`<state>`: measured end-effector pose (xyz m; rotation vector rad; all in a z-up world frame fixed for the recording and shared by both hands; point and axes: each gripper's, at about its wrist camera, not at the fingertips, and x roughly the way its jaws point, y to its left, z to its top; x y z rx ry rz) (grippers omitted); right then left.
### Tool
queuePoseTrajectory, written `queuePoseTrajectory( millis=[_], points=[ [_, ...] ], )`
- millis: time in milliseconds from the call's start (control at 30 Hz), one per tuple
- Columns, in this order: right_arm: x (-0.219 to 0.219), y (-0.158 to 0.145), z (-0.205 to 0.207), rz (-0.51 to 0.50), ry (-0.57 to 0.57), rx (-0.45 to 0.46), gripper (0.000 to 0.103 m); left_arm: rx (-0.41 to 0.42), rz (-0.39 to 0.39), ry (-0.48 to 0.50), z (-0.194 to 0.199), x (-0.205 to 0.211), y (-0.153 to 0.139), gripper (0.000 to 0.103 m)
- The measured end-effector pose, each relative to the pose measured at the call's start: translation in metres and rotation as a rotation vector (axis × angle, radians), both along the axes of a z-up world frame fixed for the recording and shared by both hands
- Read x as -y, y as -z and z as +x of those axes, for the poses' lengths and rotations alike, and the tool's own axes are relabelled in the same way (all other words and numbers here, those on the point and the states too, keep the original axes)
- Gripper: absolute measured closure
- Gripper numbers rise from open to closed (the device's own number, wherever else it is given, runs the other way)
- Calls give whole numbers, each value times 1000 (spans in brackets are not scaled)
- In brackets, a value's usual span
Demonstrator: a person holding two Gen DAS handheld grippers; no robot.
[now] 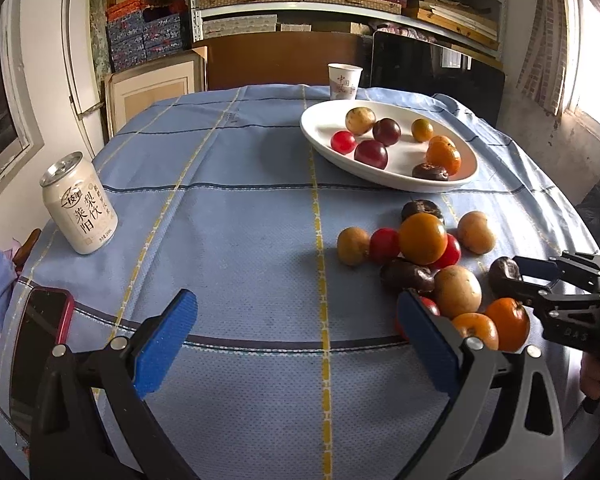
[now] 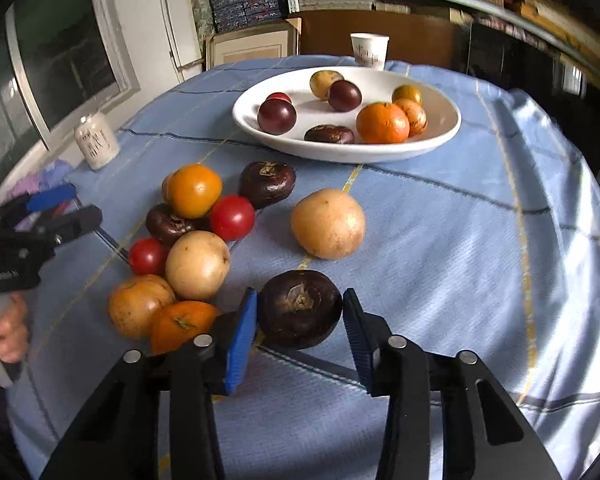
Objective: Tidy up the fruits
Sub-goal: 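Move the right tool to a dark brown round fruit and grasp it, then grasp a brown-spotted orange fruit with the left tool while the right holds the brown fruit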
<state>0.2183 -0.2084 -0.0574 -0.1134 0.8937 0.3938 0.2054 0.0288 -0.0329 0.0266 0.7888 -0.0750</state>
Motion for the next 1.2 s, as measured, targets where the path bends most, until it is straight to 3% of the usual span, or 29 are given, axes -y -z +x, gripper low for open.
queuePoseTrajectory(
  millis=[167, 333, 500, 600, 733, 900, 1200],
  points=[
    [5, 6, 10, 33, 32, -37, 59, 10, 13, 15, -2, 4, -1, 5],
    [2, 5, 7, -7, 25, -25, 60, 29, 44, 61, -7, 14, -2, 5],
    [15, -2, 6, 62, 75, -20, 60, 26, -32, 258, -21, 31, -5, 5],
    [25, -4, 9, 76, 120, -15, 60, 66, 5, 349, -35, 50, -6, 5],
    [28, 0, 13, 83, 129, -46, 60, 45, 20, 447, -44, 67, -1, 5],
    [25, 0, 11, 55, 124, -39, 60, -13, -8, 500, -40, 73, 6, 35],
    [25, 0, 10, 49, 124, -42, 60, -88, -22, 527, -30, 76, 18, 54]
  ],
)
